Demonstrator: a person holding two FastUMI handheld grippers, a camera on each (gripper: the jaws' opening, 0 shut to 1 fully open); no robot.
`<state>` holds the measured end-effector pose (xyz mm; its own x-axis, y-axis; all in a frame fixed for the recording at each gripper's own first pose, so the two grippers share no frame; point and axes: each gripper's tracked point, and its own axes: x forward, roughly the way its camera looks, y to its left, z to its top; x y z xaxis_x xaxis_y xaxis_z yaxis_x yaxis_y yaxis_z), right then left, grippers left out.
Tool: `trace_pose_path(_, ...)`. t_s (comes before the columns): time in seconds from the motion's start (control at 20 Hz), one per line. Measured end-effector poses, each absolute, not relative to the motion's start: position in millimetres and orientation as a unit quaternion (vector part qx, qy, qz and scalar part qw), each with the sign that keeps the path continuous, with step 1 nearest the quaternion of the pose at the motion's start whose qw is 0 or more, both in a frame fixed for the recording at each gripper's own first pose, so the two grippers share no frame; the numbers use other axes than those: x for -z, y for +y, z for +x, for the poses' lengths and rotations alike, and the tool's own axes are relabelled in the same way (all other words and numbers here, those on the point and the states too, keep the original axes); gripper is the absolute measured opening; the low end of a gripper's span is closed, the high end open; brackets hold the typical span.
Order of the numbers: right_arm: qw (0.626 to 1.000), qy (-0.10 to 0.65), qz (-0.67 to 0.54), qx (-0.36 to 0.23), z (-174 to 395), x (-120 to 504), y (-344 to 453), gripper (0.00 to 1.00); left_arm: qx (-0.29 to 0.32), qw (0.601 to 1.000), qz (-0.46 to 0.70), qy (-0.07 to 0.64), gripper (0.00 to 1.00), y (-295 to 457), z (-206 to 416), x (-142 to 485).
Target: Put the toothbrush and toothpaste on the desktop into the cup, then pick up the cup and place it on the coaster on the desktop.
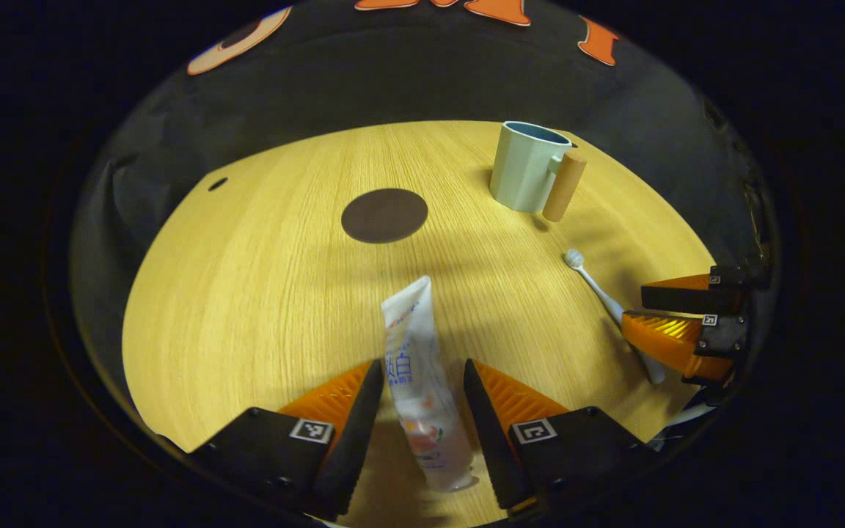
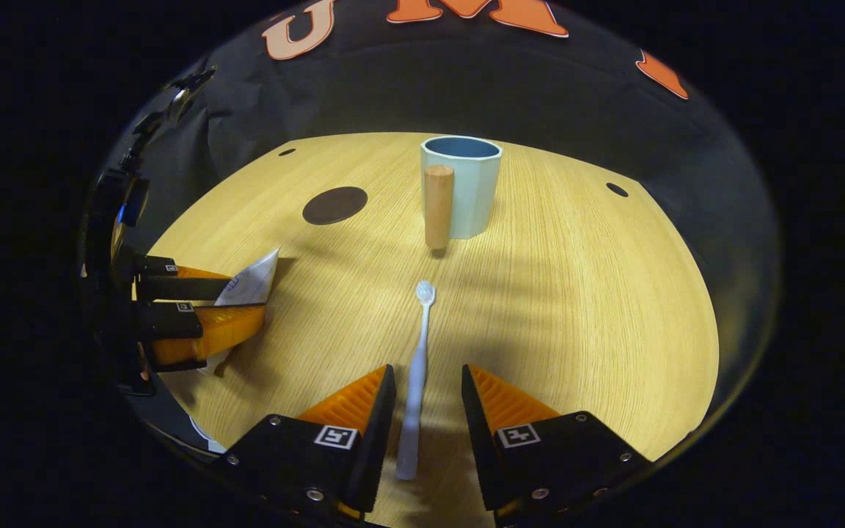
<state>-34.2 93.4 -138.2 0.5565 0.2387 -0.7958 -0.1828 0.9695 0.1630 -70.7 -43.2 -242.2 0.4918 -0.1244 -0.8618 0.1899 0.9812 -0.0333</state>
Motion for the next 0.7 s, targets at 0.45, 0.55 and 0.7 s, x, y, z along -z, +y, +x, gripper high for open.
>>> trace_pose_path(0.45,0.875,0.469,0.057,-0.108,-24,142,99,0.19,0.096,0.867,0.007,0.488,0.23,-47,-63,243)
trace_pose_path(0.55,0.873,0.470,0.064,-0.116,-25,143,98,0.10,0.105,0.866,0.003,0.488,0.15,-48,-64,239)
trace_pose_path(0.7,0.873,0.466,0.079,-0.120,-21,141,100,0.07,0.106,0.868,-0.010,0.486,0.15,-48,-67,238)
